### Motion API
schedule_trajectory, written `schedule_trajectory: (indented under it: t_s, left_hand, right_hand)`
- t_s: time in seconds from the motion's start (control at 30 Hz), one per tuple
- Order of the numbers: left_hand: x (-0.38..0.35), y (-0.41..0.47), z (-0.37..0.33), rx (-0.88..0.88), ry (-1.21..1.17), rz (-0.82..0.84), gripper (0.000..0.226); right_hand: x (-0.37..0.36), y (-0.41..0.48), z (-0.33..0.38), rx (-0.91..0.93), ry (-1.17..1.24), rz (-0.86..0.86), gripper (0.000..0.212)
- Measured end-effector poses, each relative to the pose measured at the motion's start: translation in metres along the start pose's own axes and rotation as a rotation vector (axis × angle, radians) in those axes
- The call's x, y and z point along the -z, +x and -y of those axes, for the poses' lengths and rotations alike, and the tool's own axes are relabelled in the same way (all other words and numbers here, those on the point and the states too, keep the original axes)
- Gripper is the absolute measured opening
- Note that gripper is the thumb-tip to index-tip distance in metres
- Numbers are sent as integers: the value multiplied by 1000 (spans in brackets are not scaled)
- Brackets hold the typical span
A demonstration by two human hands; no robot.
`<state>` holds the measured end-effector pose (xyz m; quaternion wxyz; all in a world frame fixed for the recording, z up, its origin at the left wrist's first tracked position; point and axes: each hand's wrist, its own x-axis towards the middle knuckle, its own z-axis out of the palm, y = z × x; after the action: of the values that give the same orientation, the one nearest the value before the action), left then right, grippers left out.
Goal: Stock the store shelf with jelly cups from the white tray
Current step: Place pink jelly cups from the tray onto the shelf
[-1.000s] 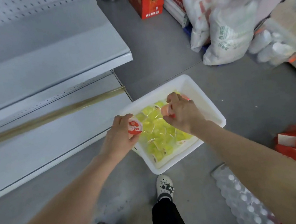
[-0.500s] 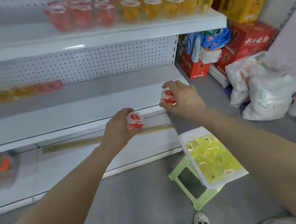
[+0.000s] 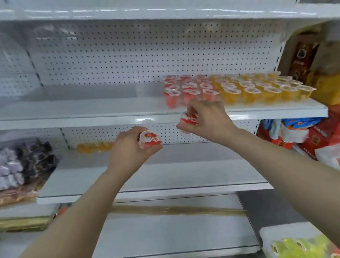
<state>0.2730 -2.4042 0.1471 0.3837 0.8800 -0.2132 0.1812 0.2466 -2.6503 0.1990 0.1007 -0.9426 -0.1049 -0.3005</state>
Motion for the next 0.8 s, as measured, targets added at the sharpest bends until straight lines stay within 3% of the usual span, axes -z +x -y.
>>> schedule_trajectory:
  t_s: [0.13,0.37,0.67,0.8]
  left_hand:
    - [13,37,15,-35,37,-58,54]
    - [21,111,32,-4,16,-93,39]
    - [0,208,55,56,-15,-104,53]
    - [-15,240,69,64,-14,-77,59]
  right_hand:
    - [-11,49,12,7,66,-10,43]
    - [-31,144,8,-70,192,-13,42]
    - [-70,264,-45,-305,332,216,27]
    - [-96,295,-71,-292,343,295,23]
